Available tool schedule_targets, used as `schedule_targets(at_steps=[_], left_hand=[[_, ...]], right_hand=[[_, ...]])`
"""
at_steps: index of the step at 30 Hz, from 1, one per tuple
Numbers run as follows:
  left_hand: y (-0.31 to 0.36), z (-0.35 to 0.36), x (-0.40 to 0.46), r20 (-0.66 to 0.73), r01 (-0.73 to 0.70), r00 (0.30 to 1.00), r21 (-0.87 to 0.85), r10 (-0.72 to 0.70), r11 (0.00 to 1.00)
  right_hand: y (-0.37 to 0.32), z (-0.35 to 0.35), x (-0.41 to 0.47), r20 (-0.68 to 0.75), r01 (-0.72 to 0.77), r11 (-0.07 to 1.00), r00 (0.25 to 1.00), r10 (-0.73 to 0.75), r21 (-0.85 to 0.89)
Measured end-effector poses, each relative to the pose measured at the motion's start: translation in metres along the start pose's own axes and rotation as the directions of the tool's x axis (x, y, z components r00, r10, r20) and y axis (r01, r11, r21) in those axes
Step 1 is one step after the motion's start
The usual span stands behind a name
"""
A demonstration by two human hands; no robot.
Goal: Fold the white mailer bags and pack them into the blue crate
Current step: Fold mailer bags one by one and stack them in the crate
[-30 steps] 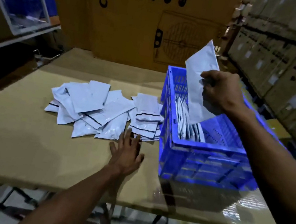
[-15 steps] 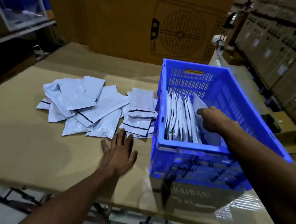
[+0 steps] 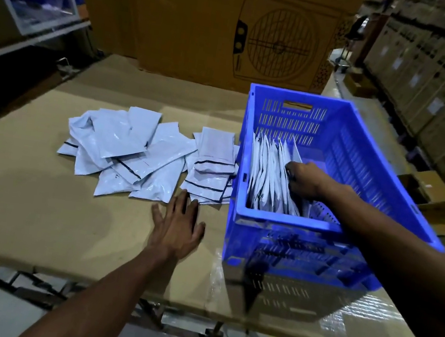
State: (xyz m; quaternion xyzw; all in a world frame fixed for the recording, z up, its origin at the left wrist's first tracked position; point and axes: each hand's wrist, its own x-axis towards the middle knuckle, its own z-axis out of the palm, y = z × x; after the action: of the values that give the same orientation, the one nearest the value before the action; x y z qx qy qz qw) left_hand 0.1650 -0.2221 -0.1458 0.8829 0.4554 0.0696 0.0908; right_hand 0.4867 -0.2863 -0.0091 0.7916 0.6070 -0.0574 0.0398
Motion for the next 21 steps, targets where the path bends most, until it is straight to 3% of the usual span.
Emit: schedule_targets(at_steps=[5,9,12,17,21], left_hand=[[-0.001,-0.001,-0.002,-0.015,-0.008,1.000,-0.008,0.008,1.000],[-0.002,-0.004,-0.006,-0.069,-0.014,0.998,-0.021,0.012,1.000],[-0.007,-0.007,-0.010,-0.091,-0.013,0.996,-0.003,0.013,1.000],[-0.043,-0.014,-0.017,-0.085,0.042,0.996,0.051,-0.038,0.998],[-0.079,-0.022,-0.019,-0.102,0.119,0.989,0.081,-0.110,0.990]], right_hand=[[-0.007,-0.016,-0.006,-0.216,0.022,0.999,0.976,-0.027,-0.027],[-0.041,-0.039,-0.005,-0.475,0.115,0.992,0.877,-0.074,0.059],[-0.081,-0.051,0.003,-0.583,0.202,0.973,0.806,-0.099,0.114],[-0.146,-0.066,0.022,-0.565,0.278,0.957,0.805,-0.183,0.085],[-0.196,-0.072,0.049,-0.388,0.236,0.971,0.898,-0.206,0.030]])
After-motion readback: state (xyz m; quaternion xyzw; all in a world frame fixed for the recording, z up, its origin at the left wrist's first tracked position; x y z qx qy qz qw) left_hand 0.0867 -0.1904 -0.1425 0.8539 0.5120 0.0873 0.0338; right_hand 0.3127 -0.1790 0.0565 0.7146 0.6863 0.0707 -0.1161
